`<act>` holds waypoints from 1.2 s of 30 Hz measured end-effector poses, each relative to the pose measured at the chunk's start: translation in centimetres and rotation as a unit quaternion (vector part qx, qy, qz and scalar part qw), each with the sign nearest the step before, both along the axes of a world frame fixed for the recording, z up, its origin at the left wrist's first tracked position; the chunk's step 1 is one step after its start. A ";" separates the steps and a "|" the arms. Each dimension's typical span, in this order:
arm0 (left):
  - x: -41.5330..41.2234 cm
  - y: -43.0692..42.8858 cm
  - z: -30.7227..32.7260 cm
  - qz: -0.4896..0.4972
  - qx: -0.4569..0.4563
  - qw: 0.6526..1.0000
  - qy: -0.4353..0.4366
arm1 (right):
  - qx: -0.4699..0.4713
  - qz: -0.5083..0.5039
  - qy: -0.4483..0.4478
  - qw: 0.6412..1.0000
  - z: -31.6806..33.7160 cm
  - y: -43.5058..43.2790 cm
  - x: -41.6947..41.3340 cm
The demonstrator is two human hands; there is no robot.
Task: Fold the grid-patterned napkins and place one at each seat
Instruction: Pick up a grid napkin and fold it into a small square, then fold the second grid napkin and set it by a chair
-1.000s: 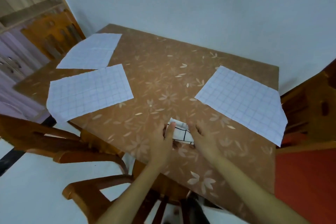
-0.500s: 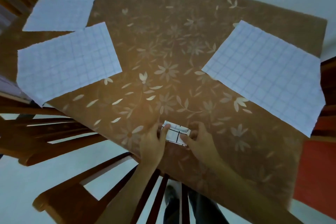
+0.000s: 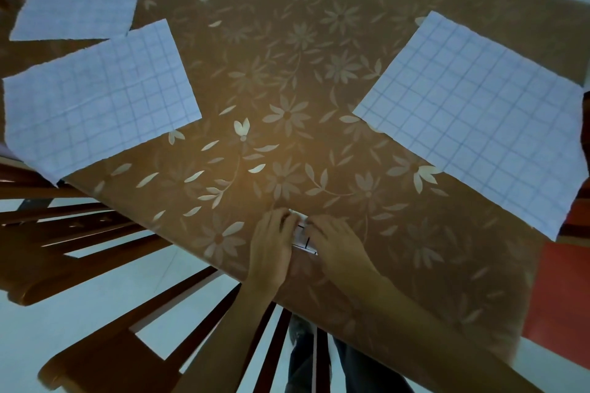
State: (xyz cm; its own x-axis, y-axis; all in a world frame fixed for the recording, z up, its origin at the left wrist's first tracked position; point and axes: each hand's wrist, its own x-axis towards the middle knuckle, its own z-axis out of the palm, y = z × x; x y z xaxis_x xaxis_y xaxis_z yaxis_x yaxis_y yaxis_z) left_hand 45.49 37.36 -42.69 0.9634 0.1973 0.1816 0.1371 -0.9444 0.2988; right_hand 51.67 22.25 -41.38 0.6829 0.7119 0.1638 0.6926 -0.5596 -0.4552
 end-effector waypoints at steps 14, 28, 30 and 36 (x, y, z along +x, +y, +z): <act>-1.8 1.3 0.7 -0.092 0.028 0.989 0.113 | -0.119 0.036 0.013 0.992 1.2 0.7 -3.7; -2.7 1.2 2.3 -0.071 0.078 0.959 0.261 | -0.273 0.004 0.096 0.957 0.2 -2.7 -2.1; -2.7 0.8 3.2 -0.053 0.063 0.958 0.276 | -0.281 -0.003 0.112 0.953 0.9 -2.7 -2.1; -3.3 -0.2 7.2 -0.002 -0.056 0.962 0.267 | -0.175 -0.038 0.140 0.974 4.5 -4.1 -2.5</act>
State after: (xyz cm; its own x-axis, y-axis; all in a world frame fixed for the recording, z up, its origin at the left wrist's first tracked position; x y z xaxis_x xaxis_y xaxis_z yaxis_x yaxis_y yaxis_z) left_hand 42.14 37.19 -35.52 0.9142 0.1820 -0.3620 0.2950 -0.9115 0.2866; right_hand 49.20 18.17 -36.93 0.7194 0.6357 -0.2800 0.5187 -0.7597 -0.3923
